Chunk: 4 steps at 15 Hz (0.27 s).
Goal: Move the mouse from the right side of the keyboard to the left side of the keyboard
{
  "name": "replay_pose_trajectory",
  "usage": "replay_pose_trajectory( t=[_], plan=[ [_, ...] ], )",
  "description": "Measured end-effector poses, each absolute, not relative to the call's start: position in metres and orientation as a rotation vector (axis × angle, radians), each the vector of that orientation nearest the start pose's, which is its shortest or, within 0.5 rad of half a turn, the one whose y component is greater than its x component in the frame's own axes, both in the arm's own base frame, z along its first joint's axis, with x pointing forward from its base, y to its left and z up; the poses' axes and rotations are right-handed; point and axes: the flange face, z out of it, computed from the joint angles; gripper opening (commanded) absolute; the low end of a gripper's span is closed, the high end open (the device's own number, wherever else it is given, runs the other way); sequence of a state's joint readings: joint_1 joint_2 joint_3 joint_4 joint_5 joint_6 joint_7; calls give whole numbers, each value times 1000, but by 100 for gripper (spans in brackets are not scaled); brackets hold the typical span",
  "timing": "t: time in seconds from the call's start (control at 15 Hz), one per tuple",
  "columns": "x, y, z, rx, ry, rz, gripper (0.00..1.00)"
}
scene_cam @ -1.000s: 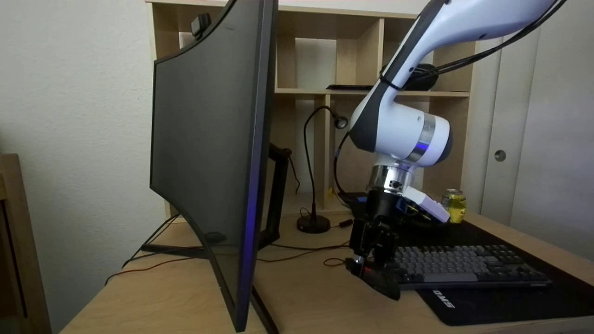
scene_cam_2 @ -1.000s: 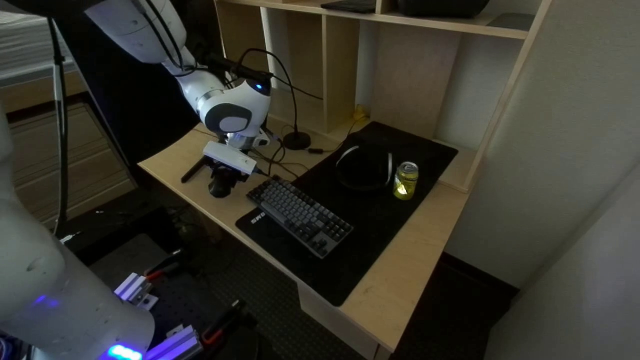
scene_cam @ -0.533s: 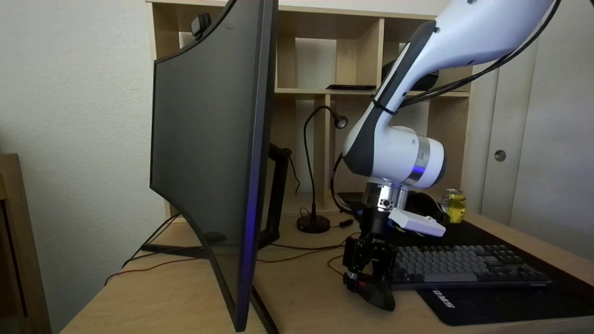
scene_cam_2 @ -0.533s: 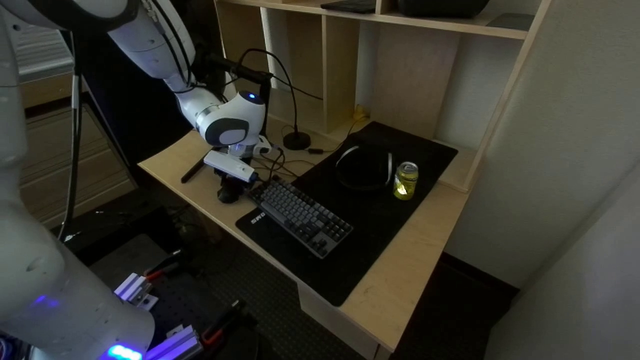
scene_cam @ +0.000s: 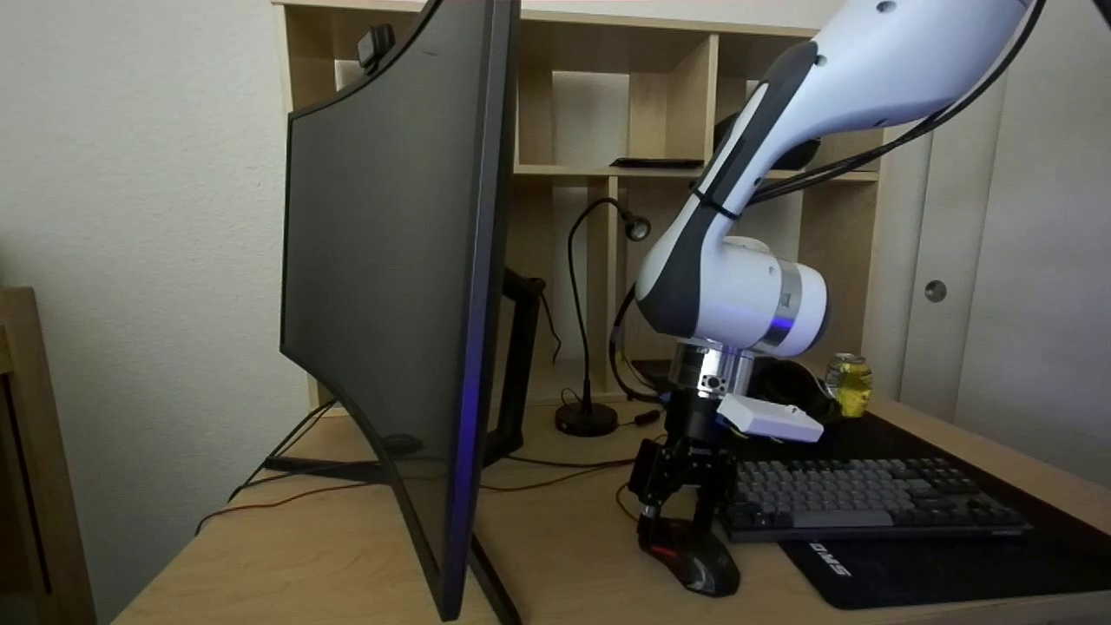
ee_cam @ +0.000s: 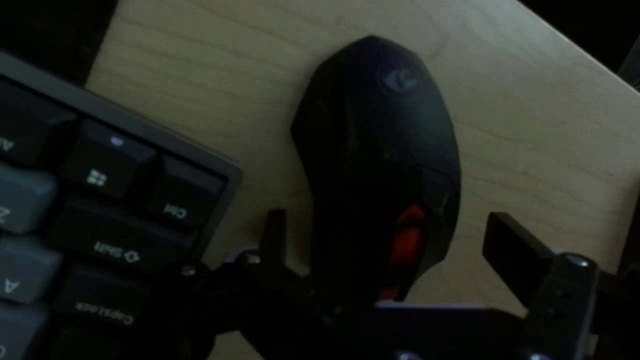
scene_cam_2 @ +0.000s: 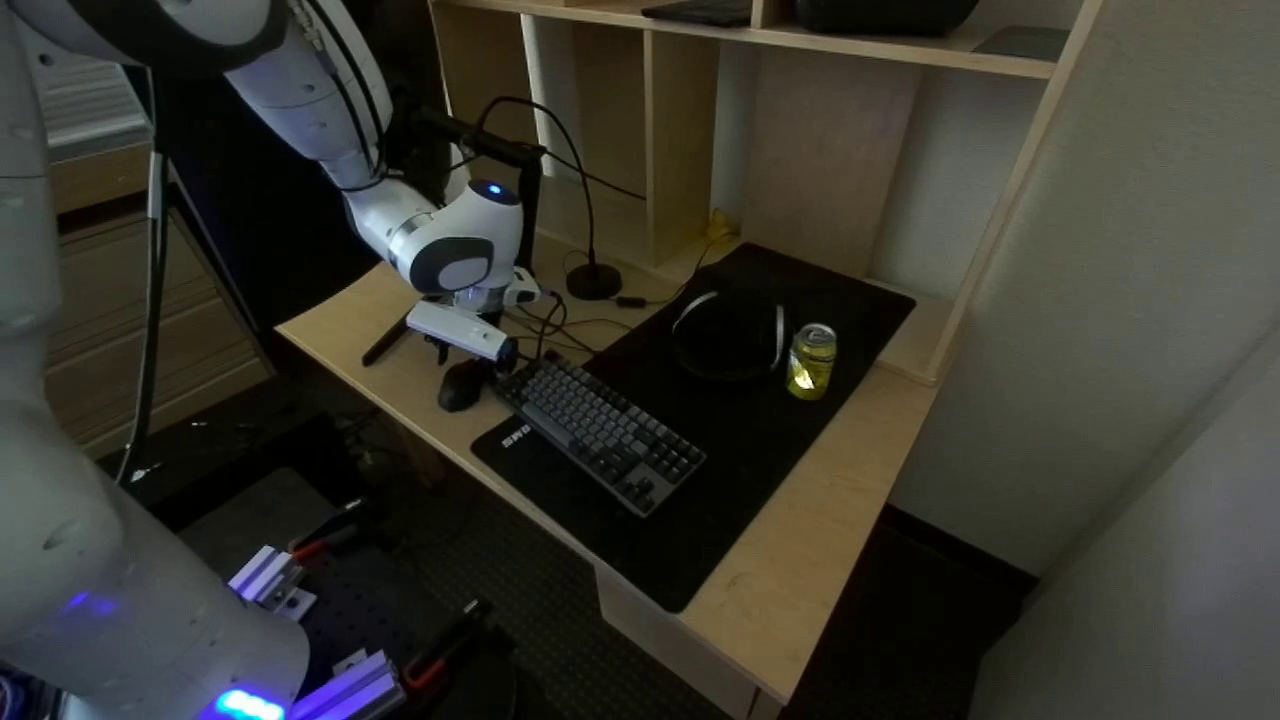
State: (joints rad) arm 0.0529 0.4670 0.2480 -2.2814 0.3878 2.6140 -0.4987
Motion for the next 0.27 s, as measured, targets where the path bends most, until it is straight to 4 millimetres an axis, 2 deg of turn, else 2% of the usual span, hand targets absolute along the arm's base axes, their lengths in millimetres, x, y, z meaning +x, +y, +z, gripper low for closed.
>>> replay_pose_trajectory(
  t=[0.27],
  plan=[
    [497, 157, 143, -2758, -612, 42, 100]
  ],
)
